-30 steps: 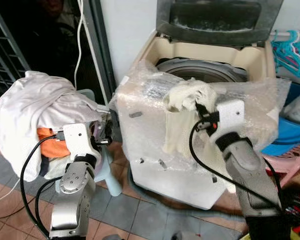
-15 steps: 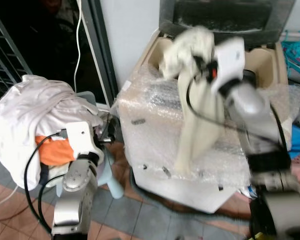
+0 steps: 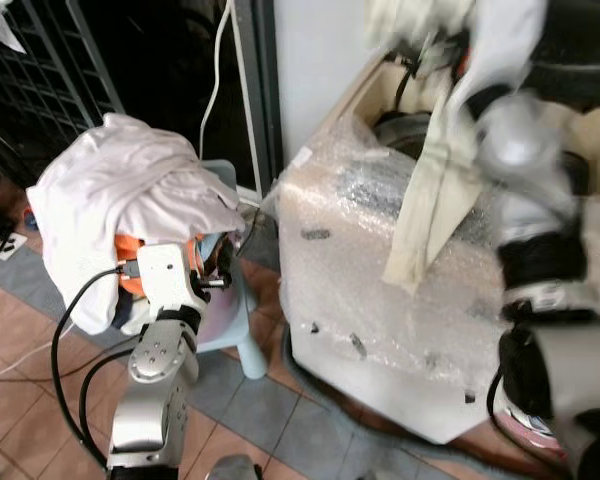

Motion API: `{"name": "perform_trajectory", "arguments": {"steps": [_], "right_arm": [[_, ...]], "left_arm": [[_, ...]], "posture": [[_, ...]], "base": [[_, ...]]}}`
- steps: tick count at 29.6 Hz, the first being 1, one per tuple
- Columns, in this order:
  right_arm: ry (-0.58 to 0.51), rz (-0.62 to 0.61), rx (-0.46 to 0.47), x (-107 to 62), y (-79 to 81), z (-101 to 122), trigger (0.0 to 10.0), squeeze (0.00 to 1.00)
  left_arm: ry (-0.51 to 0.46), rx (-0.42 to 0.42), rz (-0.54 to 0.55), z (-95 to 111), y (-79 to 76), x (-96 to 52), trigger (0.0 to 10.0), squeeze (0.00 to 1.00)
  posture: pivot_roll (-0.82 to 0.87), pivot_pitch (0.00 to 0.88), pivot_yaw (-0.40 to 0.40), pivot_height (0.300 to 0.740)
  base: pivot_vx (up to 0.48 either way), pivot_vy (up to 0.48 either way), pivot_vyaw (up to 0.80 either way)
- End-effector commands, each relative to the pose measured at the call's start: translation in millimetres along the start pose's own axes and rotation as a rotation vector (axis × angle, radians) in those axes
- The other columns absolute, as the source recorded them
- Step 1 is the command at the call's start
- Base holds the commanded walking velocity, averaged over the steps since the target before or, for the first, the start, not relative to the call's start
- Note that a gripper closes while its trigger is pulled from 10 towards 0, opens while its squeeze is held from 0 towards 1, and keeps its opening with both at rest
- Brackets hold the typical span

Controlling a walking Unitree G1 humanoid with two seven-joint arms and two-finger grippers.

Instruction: Clothes washing

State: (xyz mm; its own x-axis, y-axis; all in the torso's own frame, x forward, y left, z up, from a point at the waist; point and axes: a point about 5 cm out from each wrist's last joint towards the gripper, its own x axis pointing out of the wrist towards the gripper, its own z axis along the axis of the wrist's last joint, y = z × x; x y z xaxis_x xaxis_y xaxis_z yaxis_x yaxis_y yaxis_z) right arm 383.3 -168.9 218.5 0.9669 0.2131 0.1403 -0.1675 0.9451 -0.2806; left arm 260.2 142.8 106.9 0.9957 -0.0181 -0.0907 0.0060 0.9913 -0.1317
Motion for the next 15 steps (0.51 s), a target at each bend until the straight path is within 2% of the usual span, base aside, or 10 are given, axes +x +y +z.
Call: {"name": "perform_trajectory", "arguments": {"steps": [1,2,5,7,10,12,13,15], "right_arm": [[-0.007,0.009,0.019,-2.1,2.1,4.9,10.0,1.00],[0.044,0.010,0.007,-11.6,6.4,-8.9,10.0,1.00],[0.070,0.011,0.014,-27.4,9.6,-20.0,10.0,1.00],[0.063,0.006,0.003,-32.2,8.9,-20.6,10.0,1.00],[0.029,-0.039,-0.001,-49.1,4.4,-21.5,10.0,1.00],[0.027,-0.052,0.016,-60.9,6.5,-24.7,10.0,1.00],[0.030,-0.058,0.011,-74.7,11.0,-28.9,10.0,1.00],[0.040,-0.059,0.027,-84.1,15.6,-32.2,10.0,1.00]], "left_arm": [[-0.004,0.011,0.001,0.9,0.7,-0.5,10.0,0.00],[0.000,0.015,-0.003,0.4,0.8,0.0,10.0,0.00],[0.002,0.023,-0.013,0.1,-0.2,1.6,10.0,0.00],[0.002,0.025,-0.016,0.0,-0.9,2.5,10.0,0.00],[0.001,0.027,-0.018,0.2,-1.9,3.3,10.0,0.00],[0.001,0.027,-0.016,-0.1,-1.5,2.5,10.0,0.00],[0.003,0.025,-0.009,-0.5,-0.9,1.7,10.0,0.00],[0.003,0.025,-0.006,-0.4,-0.8,1.1,10.0,0.00]], "posture": [[-0.04,0.000,0.062,0.740],[-0.04,0.000,0.067,0.740],[-0.06,0.000,0.074,0.740],[-0.06,0.000,0.074,0.740],[-0.06,0.000,0.074,0.740],[-0.06,0.000,0.071,0.740],[-0.06,0.000,0.070,0.740],[-0.06,0.000,0.070,0.740]], "base": [[0.000,0.000,0.00],[0.000,0.000,0.00],[0.000,0.000,0.00],[0.000,0.000,0.00],[0.000,0.000,0.00],[0.000,0.000,0.00],[0.000,0.000,0.00],[0.000,0.000,0.00]]}}
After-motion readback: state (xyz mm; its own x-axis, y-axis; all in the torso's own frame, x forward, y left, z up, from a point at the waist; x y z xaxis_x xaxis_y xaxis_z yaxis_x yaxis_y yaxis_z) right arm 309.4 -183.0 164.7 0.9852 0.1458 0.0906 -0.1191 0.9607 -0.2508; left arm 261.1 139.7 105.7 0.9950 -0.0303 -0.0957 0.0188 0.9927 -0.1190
